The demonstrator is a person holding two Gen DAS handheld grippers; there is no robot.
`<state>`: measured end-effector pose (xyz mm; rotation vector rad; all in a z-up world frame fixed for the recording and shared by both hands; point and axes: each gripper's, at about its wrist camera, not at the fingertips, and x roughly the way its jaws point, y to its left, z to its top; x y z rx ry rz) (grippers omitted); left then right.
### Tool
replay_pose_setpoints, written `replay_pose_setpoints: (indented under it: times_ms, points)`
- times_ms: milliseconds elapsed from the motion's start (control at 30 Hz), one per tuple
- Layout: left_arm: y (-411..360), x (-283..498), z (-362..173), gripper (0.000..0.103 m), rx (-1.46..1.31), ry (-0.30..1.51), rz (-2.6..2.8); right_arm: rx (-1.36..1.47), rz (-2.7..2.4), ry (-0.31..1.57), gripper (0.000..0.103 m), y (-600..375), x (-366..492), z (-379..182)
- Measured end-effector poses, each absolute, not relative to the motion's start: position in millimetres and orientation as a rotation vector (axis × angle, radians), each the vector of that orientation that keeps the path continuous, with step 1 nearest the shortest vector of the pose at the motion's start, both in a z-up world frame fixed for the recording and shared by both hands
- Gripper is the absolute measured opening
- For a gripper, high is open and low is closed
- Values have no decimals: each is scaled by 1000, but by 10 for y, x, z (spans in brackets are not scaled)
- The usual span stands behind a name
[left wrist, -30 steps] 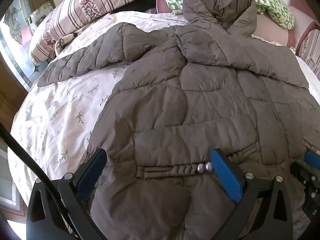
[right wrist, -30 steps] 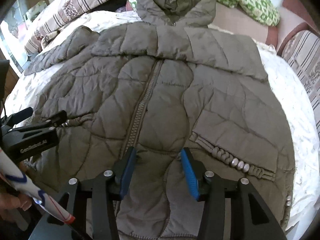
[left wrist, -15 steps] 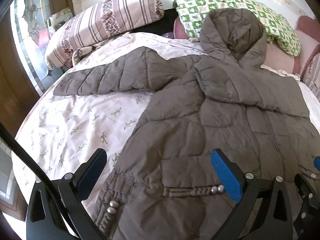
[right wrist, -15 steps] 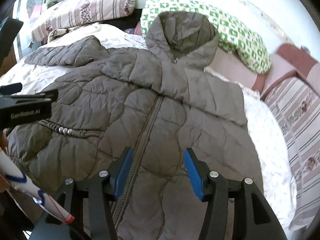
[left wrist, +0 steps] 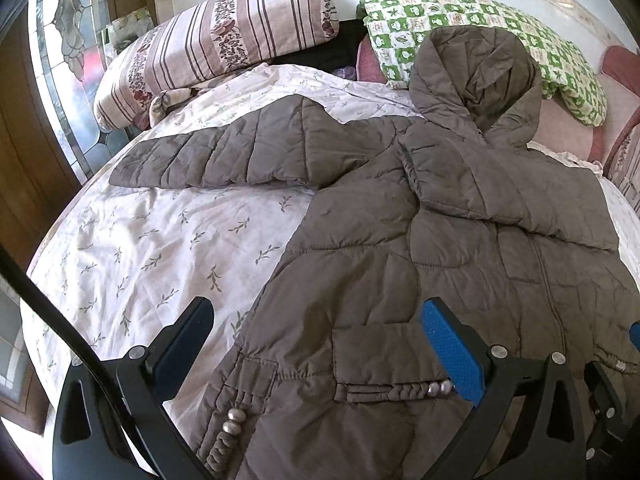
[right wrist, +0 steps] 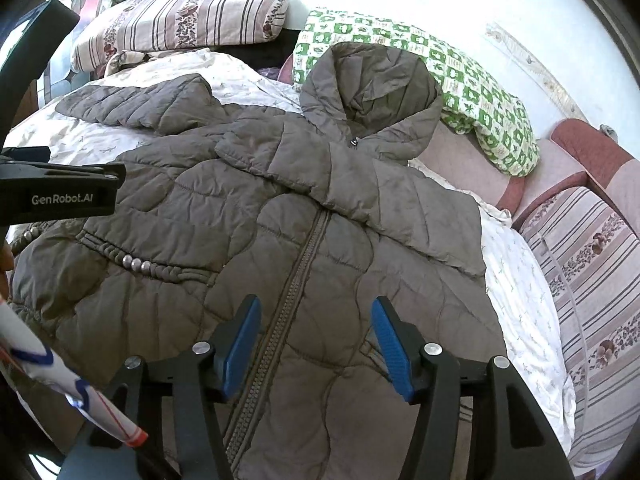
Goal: Fold large clothes
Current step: 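Withdraw the right tool and move the left tool toward the other sleeve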
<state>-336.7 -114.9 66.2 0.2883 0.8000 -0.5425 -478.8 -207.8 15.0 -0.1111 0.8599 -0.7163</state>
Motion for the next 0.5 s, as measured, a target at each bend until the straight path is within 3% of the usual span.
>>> replay_pose_setpoints:
  times_ms: [500]
  points:
    - [-940,-2869,843,103,171,829,-487,-96,-689,888,67,-2074,-4677,51]
